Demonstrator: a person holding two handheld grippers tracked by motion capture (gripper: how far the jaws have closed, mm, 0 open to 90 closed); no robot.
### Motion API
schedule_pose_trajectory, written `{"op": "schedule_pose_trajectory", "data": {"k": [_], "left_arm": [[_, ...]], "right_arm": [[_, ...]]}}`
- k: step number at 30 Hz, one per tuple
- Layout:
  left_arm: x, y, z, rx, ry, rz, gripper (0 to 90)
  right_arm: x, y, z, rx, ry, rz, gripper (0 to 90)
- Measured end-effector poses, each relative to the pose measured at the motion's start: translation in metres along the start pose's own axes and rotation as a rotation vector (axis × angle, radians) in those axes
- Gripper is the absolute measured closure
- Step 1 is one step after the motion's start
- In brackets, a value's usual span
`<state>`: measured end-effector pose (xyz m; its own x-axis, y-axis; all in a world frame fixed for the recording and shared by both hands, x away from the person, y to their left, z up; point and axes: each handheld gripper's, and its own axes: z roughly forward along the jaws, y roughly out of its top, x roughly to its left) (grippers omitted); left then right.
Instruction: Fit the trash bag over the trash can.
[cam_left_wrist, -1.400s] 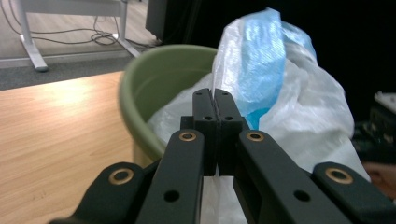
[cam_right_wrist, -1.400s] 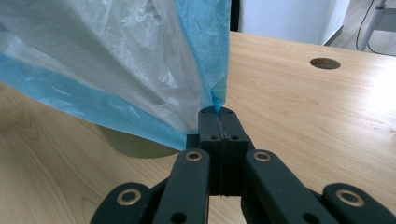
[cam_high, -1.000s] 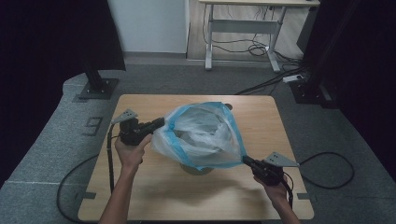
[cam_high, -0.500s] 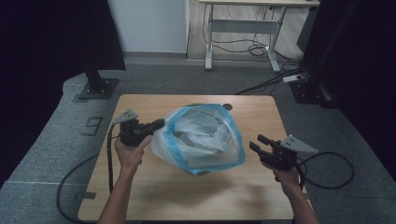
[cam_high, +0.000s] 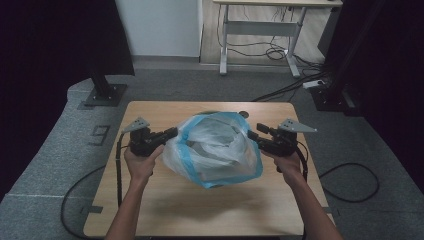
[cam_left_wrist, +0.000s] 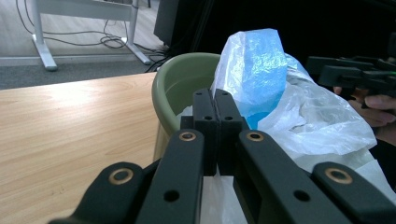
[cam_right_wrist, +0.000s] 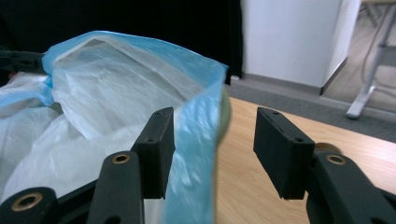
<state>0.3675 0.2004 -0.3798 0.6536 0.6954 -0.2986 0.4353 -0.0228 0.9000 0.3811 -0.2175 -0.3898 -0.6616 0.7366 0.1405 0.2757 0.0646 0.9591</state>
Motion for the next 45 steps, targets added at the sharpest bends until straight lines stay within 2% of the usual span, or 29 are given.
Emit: {"op": "schedule_pose_trajectory", "data": {"k": [5, 6, 9, 13, 14, 16, 17, 21, 35, 38, 45], "left_arm": [[-0.001, 0.001, 0.001, -0.002, -0.004, 0.003, 89.9], [-0.001, 0.001, 0.000, -0.003, -0.005, 0.003, 89.9], [0.000, 0.001, -0.002, -0.007, -0.010, 0.003, 89.9], [0.000, 0.002, -0.005, -0.016, -0.016, -0.001, 89.9], [0.000, 0.002, -0.006, -0.017, -0.017, -0.002, 89.9], [0.000, 0.002, -0.007, -0.021, -0.017, -0.003, 89.9], [0.000, 0.002, -0.007, -0.022, -0.017, -0.003, 89.9], [0.000, 0.002, -0.007, -0.022, -0.018, -0.001, 89.9], [0.002, 0.002, -0.007, -0.020, -0.011, -0.001, 89.9], [0.004, 0.002, -0.005, -0.016, -0.001, -0.003, 89.9], [0.014, 0.003, 0.001, -0.007, 0.020, -0.011, 89.9]], "right_arm": [[0.005, 0.005, 0.012, 0.027, 0.014, 0.010, 46.7], [0.006, 0.005, 0.015, 0.041, 0.003, 0.004, 48.1], [0.010, 0.003, 0.018, 0.052, -0.032, -0.025, 57.1], [0.012, 0.002, 0.019, 0.063, -0.034, -0.038, 68.1], [0.012, 0.001, 0.018, 0.068, -0.040, -0.039, 73.6], [0.012, 0.001, 0.017, 0.071, -0.044, -0.036, 75.4], [0.011, 0.001, 0.016, 0.073, -0.053, -0.032, 80.0], [0.009, 0.001, 0.014, 0.071, -0.055, -0.030, 87.1], [0.006, 0.001, 0.008, 0.047, -0.075, -0.032, 88.5], [0.003, 0.003, 0.008, 0.036, -0.110, -0.050, 88.6], [-0.005, 0.003, 0.016, 0.017, -0.153, -0.043, 88.6]]}}
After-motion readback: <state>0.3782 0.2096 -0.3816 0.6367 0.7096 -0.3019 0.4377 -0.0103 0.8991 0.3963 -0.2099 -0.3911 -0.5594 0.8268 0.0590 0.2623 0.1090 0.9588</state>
